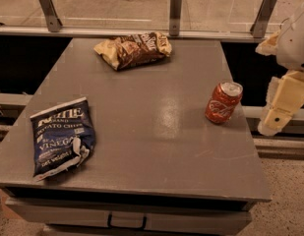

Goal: Move brown chip bag near coke can

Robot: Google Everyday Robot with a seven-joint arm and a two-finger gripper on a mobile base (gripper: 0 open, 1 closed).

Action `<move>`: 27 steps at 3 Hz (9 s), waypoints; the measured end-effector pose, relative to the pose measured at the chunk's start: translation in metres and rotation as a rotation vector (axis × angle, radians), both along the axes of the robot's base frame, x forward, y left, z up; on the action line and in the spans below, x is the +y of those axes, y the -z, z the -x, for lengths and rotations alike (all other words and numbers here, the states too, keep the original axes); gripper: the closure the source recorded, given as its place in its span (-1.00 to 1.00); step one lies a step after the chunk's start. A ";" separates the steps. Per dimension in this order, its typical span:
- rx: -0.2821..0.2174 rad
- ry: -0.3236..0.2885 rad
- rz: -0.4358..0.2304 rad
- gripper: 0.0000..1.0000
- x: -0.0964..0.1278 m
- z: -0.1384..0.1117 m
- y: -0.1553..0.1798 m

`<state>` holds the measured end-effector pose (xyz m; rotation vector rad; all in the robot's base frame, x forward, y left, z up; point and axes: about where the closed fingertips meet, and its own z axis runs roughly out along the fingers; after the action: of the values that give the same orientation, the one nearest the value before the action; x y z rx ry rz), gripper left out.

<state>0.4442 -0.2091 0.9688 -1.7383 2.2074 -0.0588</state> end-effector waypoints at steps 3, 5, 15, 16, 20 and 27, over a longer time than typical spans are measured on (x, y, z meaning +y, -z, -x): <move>-0.114 -0.206 -0.177 -1.00 0.116 -0.101 0.029; -0.141 -0.194 -0.212 -1.00 0.130 -0.120 0.035; -0.287 0.077 -0.600 1.00 0.235 -0.320 0.037; -0.377 -0.009 -0.585 1.00 0.222 -0.299 -0.014; -0.335 0.169 -0.483 1.00 0.138 -0.263 0.018; -0.109 0.404 -0.215 -0.74 0.066 -0.164 0.023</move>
Offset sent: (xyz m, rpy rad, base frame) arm 0.1085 0.1165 -0.0343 0.1552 -0.1155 0.2460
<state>0.6083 -0.1426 0.9457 -1.1349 2.3494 -0.0101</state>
